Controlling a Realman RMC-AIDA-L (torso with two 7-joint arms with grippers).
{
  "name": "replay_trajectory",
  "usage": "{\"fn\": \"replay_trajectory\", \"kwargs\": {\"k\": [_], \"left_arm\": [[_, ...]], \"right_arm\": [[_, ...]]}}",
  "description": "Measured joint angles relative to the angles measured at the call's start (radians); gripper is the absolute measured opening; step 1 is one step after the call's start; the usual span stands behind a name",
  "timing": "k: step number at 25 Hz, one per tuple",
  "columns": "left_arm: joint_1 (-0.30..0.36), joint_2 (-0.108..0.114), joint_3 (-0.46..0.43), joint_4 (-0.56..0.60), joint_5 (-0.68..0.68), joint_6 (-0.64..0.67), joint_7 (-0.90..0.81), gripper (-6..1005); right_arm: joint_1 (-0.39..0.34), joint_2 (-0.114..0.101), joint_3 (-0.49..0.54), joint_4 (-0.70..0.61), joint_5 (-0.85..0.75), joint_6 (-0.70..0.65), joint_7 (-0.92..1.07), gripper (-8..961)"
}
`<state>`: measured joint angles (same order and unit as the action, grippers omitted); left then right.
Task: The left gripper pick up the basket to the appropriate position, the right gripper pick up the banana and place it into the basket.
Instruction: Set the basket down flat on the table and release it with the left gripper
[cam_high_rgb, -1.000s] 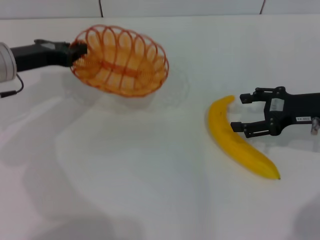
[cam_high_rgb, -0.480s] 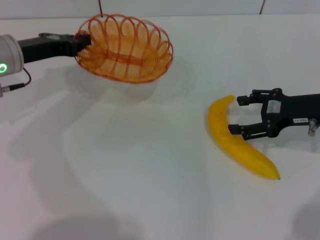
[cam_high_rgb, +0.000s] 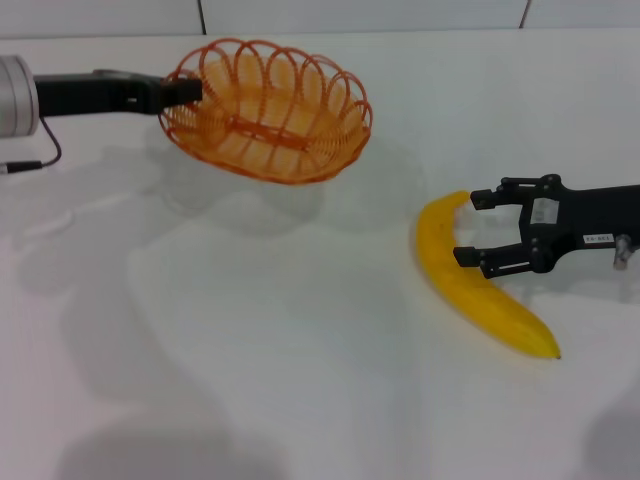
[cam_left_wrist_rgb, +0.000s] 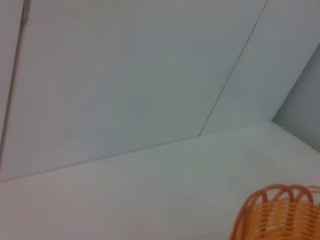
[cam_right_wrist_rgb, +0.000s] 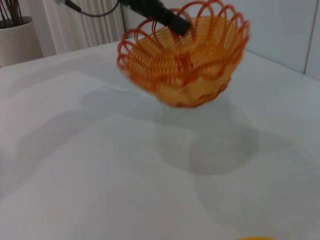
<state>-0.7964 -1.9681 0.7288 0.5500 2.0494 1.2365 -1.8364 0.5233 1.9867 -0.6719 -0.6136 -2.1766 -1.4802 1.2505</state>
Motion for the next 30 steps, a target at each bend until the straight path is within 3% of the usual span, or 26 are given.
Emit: {"fn": "replay_trajectory", "kwargs": {"k": [6, 14, 22, 30], "left_arm": [[-0.04, -0.003, 0.02, 0.004, 0.071, 0.012, -0.063, 71], [-0.007, -0.058, -0.035, 0.058, 0.053, -0.092, -0.045, 72], [0.074, -0.064, -0.037, 0.029, -0.043, -0.188, 0.0, 72], [0.102, -0.063, -0.024, -0.025, -0.038, -0.231, 0.018, 72]], "right_arm": [[0.007, 0.0, -0.03, -0.006, 0.0, -0.001, 0.03, 885], [0.01, 0.004, -0.052, -0.008, 0.0, 0.0, 0.035, 880], [0.011, 0.007, -0.052, -0.003, 0.0, 0.0, 0.035, 875], [0.011, 0.007, -0.061, -0.002, 0.0, 0.0, 0.035, 870]]}}
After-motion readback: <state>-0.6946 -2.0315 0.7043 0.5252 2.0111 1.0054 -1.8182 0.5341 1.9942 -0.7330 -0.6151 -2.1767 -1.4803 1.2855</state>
